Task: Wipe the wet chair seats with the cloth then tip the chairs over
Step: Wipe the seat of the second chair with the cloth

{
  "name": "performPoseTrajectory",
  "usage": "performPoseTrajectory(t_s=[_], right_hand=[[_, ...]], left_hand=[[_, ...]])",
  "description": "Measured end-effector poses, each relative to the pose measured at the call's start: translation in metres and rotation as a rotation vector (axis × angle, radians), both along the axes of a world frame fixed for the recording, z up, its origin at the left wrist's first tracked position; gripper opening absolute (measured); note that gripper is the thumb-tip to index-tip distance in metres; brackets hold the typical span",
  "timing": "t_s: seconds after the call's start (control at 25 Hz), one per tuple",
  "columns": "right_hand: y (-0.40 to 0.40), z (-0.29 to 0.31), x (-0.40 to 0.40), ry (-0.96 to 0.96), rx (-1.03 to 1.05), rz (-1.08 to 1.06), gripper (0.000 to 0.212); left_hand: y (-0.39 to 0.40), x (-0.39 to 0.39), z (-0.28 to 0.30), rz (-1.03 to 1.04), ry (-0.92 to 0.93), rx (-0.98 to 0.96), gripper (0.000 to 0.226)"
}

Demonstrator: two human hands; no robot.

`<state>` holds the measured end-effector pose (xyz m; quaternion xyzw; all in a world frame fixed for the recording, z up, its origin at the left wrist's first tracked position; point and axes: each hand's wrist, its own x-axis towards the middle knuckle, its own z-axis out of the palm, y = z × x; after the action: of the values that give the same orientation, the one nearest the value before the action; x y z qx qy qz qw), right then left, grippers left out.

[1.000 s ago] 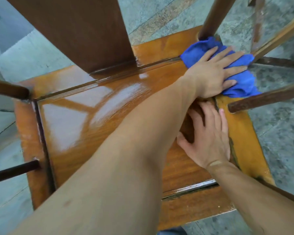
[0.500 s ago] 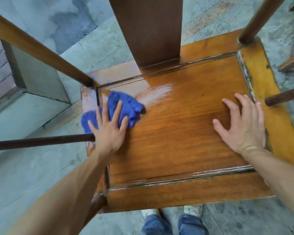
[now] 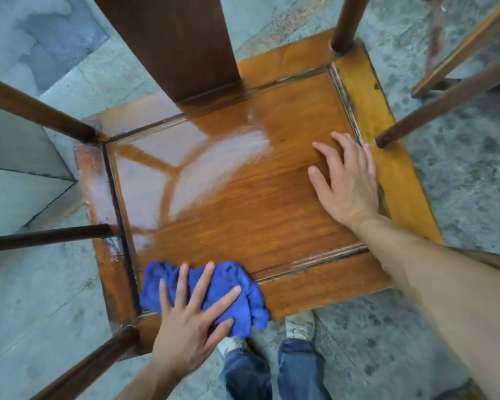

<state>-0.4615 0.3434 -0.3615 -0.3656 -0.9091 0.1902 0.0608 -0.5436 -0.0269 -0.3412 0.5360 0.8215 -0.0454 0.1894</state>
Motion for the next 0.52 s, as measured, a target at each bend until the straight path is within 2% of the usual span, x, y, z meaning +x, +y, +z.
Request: performPoseTrajectory(t_s=[0.12, 0.2, 0.28, 0.36, 0.44, 0.52], right_hand=[[0.010, 0.008, -0.006, 0.050, -0.037, -0.078, 0.036], [0.015, 0.015, -0.010, 0.038, -0.071, -0.132, 0.032], [0.019, 0.025, -0.017, 0.037, -0.194, -0.178, 0.032], [0.020, 0.034, -0.014, 0.080, -0.326, -0.226, 0.032], [0.021, 0.040, -0.004, 0.114, -0.354, -0.269, 0.032], [0.017, 0.041, 0.011, 0.079, -0.336, -0.279, 0.032]], left_hand=[[0.095, 0.007, -0.008, -0.280, -0.001, 0.108, 0.055], [0.167, 0.037, -0.017, -0.384, -0.011, 0.151, 0.052], [0.227, 0.066, -0.023, -0.410, -0.043, 0.170, 0.051], [0.267, 0.085, -0.026, -0.445, -0.044, 0.092, 0.063], [0.284, 0.092, -0.027, -0.456, -0.023, 0.047, 0.068], [0.274, 0.097, -0.025, -0.445, -0.069, 0.085, 0.064]])
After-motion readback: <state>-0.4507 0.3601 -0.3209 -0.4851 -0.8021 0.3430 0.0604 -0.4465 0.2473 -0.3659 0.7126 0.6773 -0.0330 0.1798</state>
